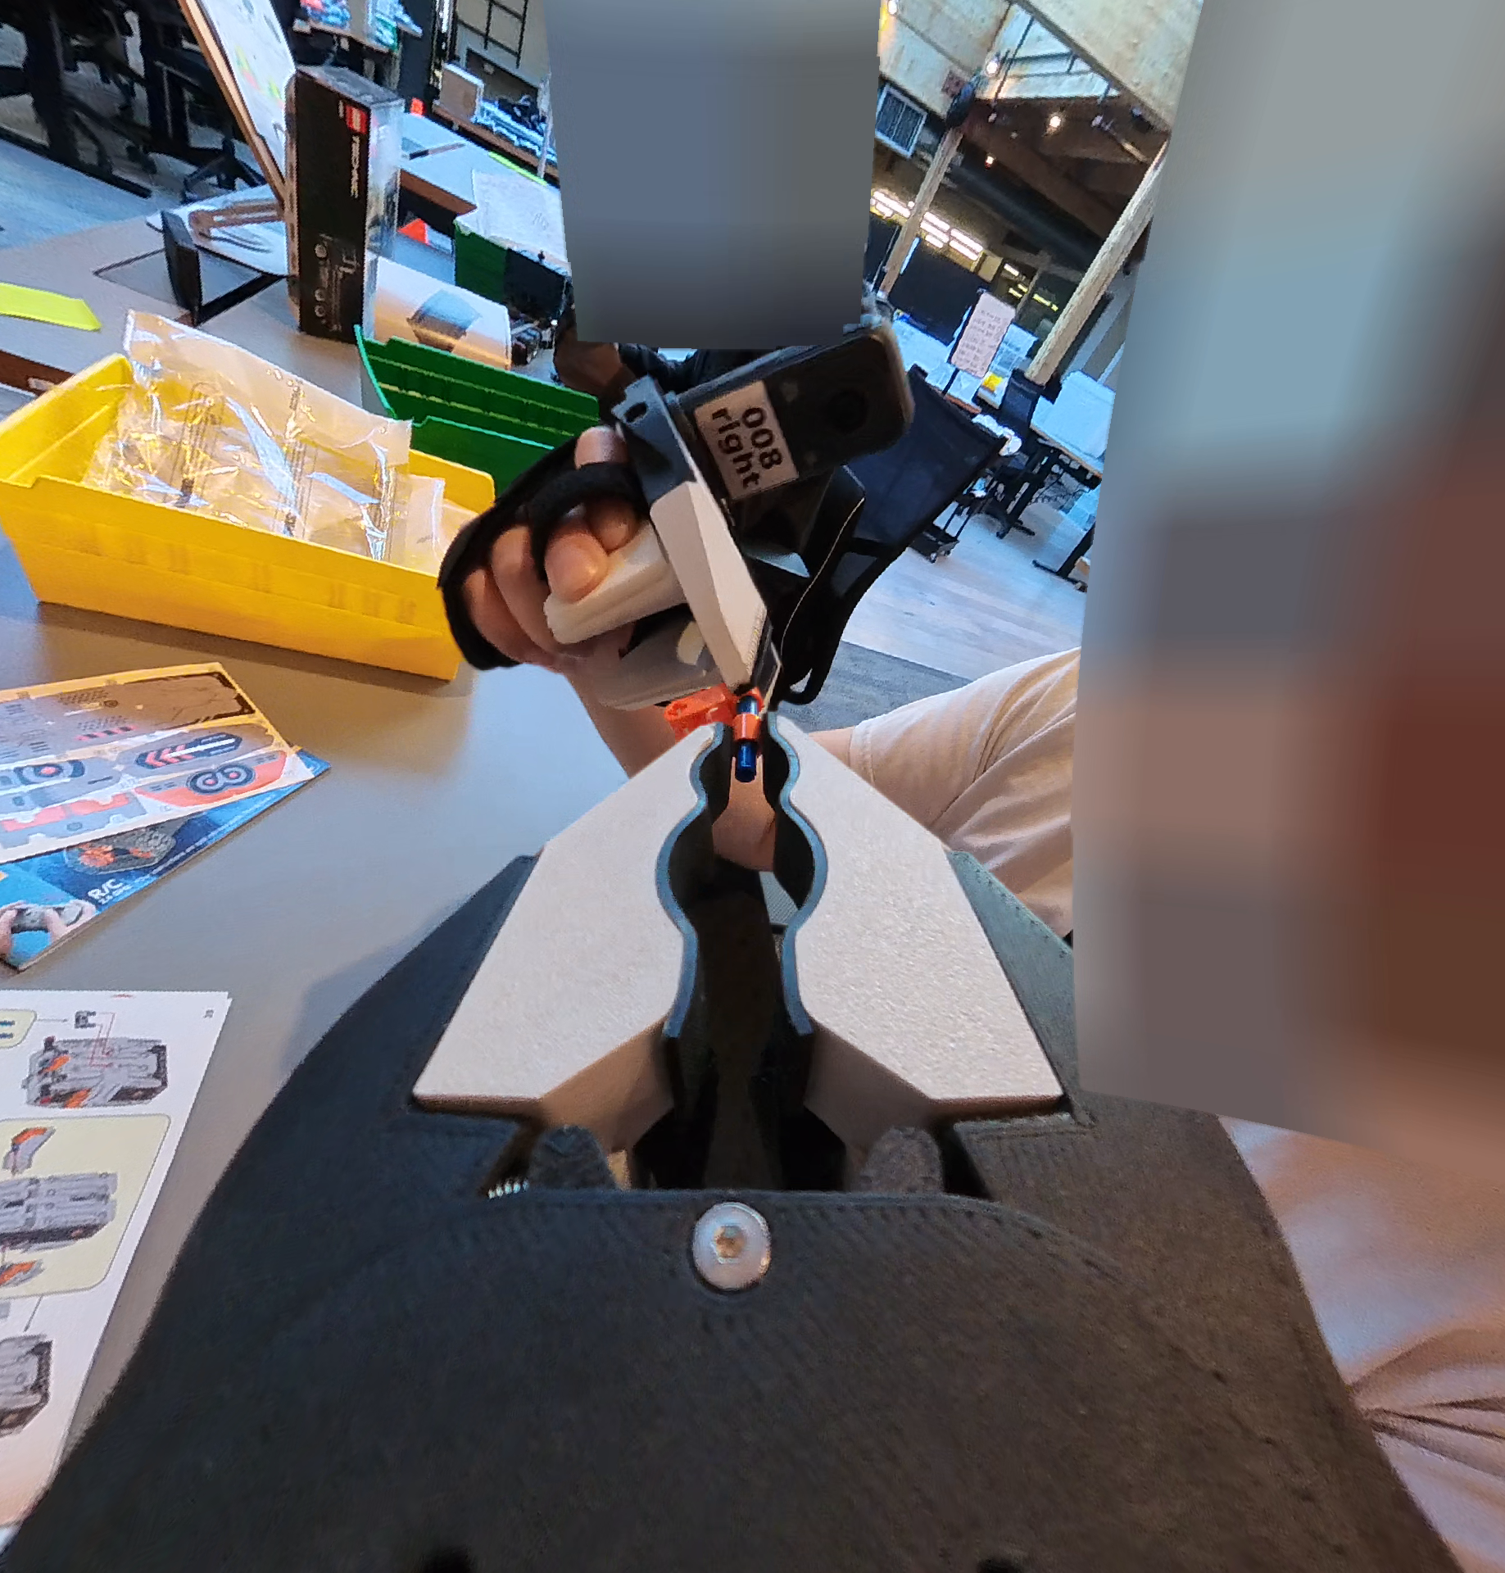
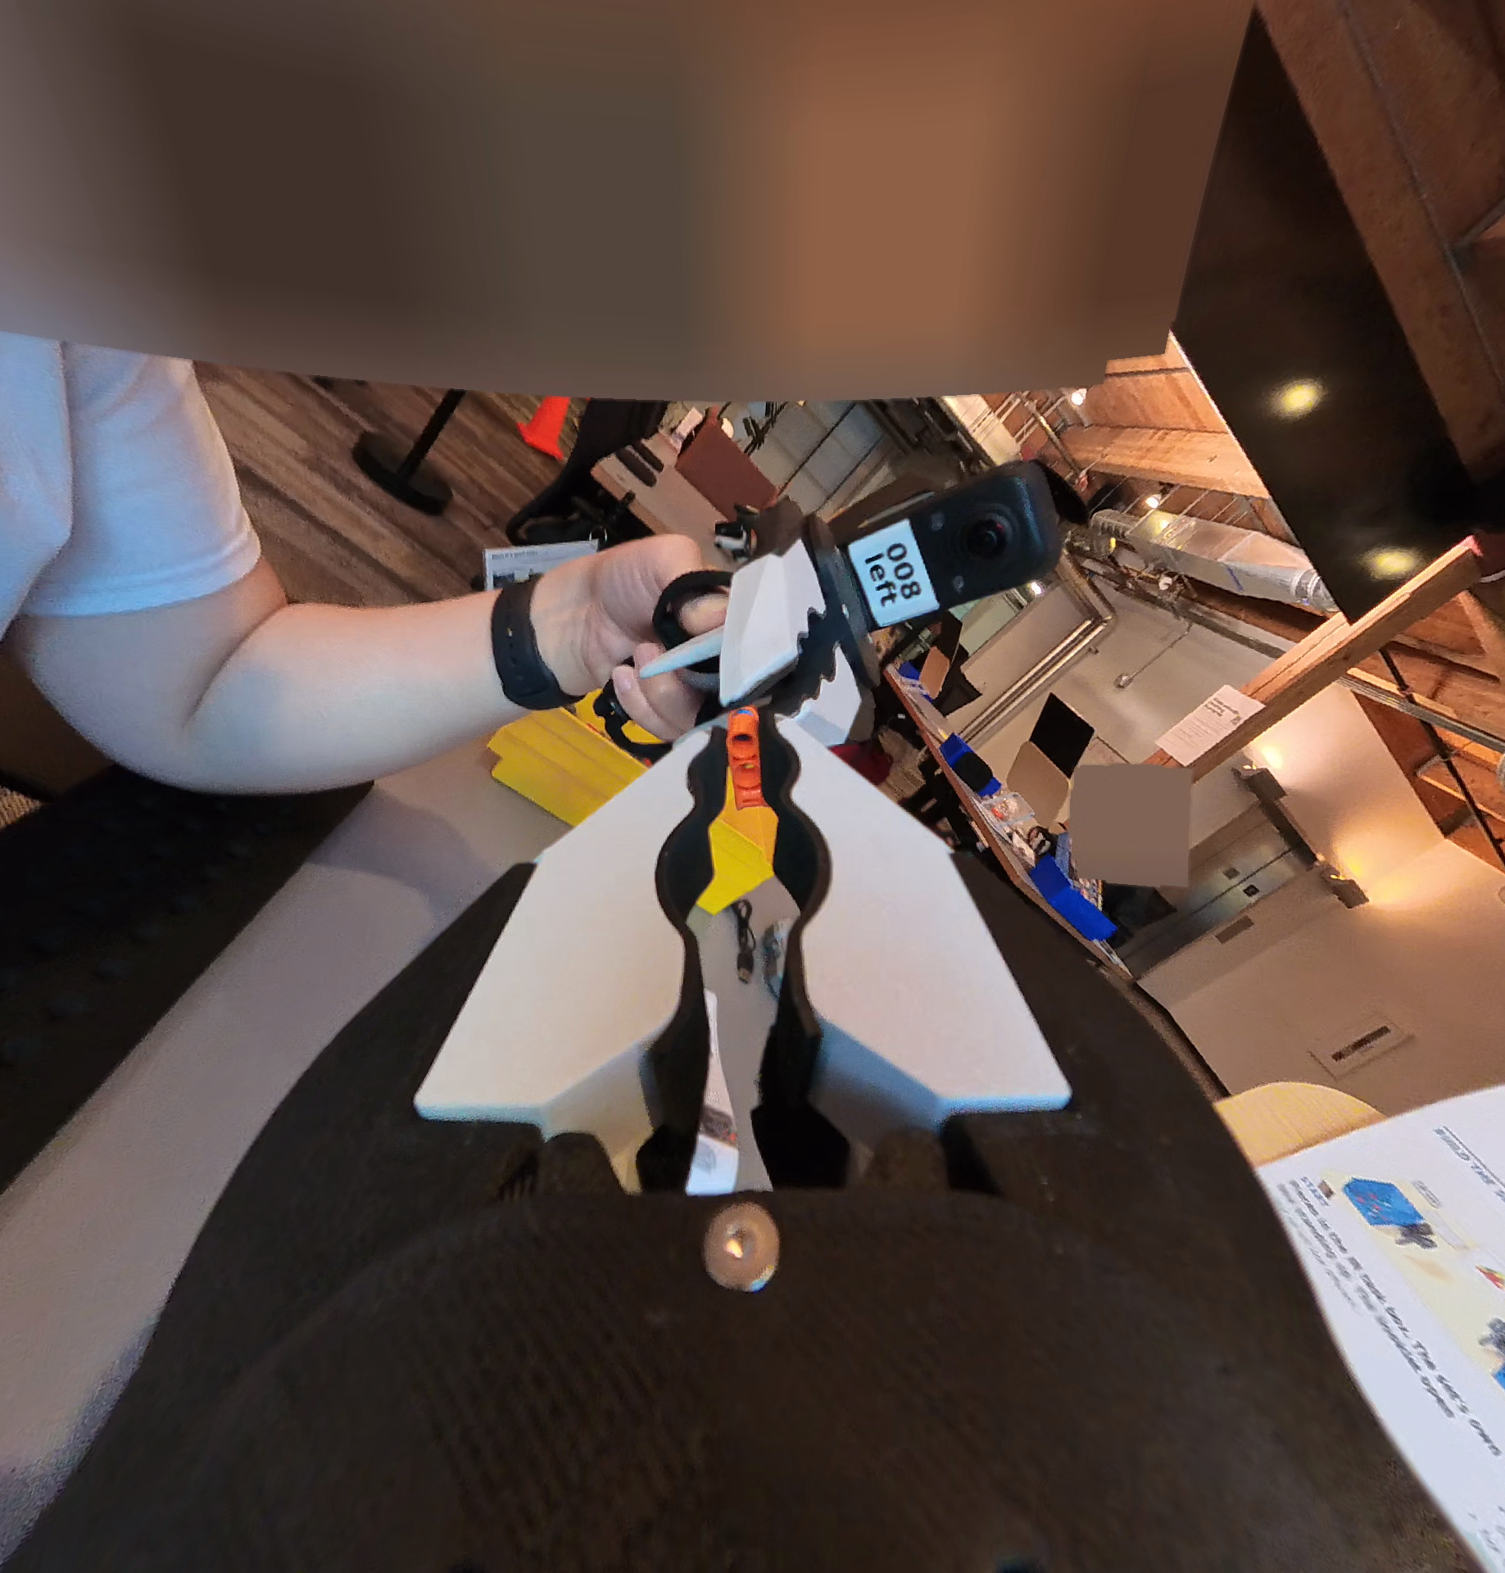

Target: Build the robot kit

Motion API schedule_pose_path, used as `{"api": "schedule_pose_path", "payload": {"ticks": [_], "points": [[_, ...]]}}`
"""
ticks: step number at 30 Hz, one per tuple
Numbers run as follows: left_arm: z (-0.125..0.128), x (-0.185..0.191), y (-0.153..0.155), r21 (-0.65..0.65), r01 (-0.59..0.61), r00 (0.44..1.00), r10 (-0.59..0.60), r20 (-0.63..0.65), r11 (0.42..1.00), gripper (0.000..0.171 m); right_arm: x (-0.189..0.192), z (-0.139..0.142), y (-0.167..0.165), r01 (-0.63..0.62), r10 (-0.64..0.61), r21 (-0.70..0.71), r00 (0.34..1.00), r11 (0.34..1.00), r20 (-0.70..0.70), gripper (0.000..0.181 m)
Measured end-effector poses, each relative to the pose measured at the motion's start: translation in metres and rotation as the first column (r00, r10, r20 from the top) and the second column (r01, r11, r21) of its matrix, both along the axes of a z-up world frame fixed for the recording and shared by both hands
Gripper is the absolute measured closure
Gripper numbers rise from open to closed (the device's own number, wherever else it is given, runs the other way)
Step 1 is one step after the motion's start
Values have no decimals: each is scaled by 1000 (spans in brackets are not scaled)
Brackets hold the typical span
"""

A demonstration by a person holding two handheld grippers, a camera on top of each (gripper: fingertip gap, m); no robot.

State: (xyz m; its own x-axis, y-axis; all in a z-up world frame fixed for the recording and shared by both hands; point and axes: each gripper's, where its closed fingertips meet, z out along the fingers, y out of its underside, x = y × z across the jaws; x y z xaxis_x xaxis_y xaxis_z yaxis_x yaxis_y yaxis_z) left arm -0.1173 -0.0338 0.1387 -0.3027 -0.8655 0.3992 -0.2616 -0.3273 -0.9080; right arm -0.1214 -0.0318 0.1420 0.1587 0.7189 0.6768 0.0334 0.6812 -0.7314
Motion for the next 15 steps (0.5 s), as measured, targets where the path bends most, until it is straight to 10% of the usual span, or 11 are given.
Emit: {"api": "schedule_pose_path", "payload": {"ticks": [15], "points": [[-20, 1, 14, 72, -100, 987, 108, -121, 992, 166, -2, -21, 16, 171, -181, 73, 967, 983, 180, 175]]}}
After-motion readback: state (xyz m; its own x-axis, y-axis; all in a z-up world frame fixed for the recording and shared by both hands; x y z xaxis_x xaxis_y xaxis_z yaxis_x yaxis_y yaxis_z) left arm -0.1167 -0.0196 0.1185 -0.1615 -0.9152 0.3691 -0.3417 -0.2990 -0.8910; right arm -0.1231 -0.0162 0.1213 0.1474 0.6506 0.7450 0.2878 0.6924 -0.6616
